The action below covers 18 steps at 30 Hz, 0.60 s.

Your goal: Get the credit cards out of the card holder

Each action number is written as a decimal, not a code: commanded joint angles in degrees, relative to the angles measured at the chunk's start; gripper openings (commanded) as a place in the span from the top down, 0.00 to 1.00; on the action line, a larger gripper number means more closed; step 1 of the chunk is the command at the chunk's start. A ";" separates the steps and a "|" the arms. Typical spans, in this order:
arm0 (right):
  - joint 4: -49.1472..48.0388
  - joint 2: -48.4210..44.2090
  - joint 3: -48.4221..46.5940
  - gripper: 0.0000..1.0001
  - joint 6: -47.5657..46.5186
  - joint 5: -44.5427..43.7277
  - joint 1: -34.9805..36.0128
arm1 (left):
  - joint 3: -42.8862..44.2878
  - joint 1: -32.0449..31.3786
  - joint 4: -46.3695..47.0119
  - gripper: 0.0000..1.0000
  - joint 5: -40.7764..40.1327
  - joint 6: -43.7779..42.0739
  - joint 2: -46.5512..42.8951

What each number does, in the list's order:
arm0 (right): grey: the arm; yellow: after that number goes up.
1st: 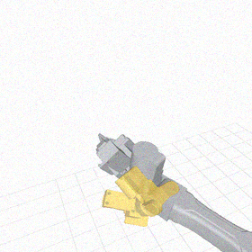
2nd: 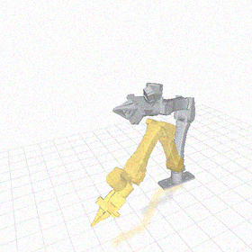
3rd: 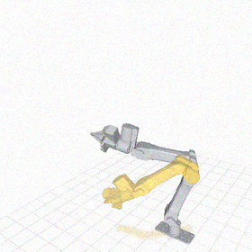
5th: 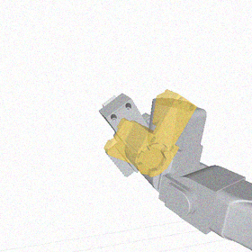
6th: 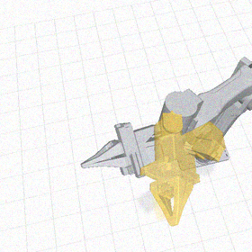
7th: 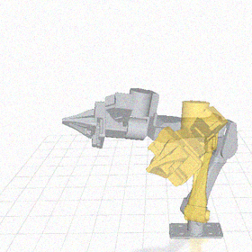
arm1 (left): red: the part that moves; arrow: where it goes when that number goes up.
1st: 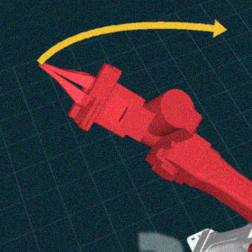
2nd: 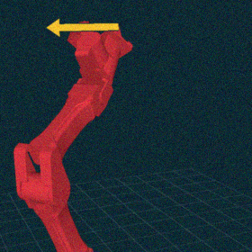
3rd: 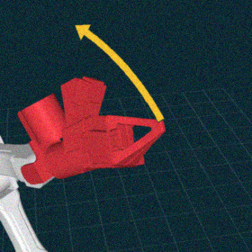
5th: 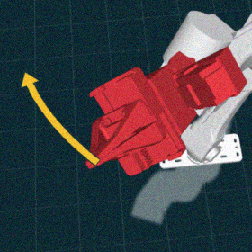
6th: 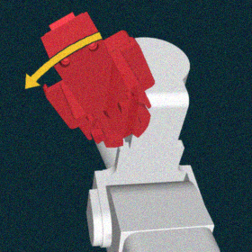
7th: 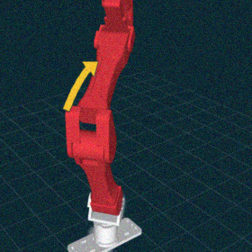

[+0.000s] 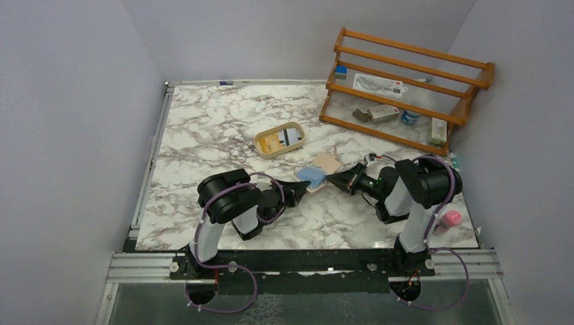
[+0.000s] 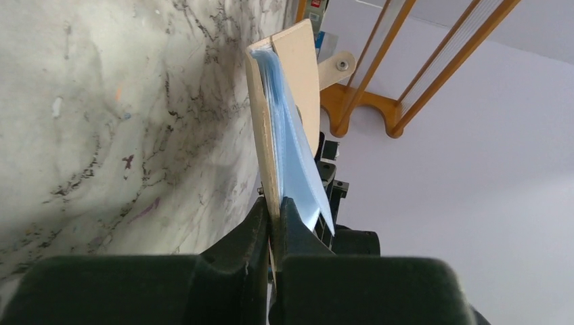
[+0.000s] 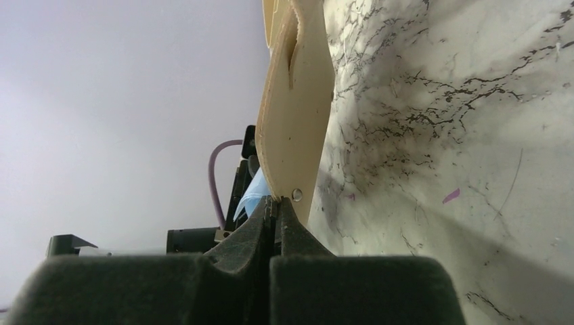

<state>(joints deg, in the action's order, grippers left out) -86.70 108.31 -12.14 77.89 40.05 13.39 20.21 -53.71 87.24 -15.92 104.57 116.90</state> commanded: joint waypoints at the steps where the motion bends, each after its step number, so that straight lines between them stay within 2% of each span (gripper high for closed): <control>1: -15.65 -1.53 0.11 0.99 -1.33 3.20 0.52 | -0.90 -0.82 -0.67 1.00 -0.08 -4.75 -5.81; 2: -15.61 -1.86 0.17 0.97 -1.60 3.52 0.50 | -1.07 -0.78 -2.23 1.00 -0.29 -6.01 -7.05; 5: -15.23 -4.09 -0.05 0.66 -2.80 5.01 0.50 | -1.18 -0.14 -8.46 1.00 -0.01 -12.33 -11.91; 8: -7.51 -10.76 -0.23 0.46 -7.95 5.99 0.91 | 0.58 2.65 -17.80 1.00 3.72 -23.03 -17.45; 11: 19.95 -25.60 -2.30 0.34 -21.14 2.93 3.67 | 3.94 4.91 -30.74 1.00 6.84 -34.20 -22.70; 14: 50.47 -42.09 -7.90 0.20 -36.69 -9.25 11.02 | 6.70 6.35 -42.60 1.00 6.86 -42.98 -26.76; 16: 57.40 -47.96 -9.13 0.16 -39.91 -12.45 12.29 | 7.19 7.82 -46.07 1.00 8.35 -47.00 -28.38; 18: 61.91 -47.97 -9.80 0.15 -40.68 -12.64 12.32 | 7.13 9.13 -47.54 1.00 9.85 -49.13 -29.21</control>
<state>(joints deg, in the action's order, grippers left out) -48.10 63.59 -20.21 49.30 34.92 24.95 26.81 -46.78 52.14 -10.33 67.94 90.15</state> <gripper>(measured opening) 0.836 0.024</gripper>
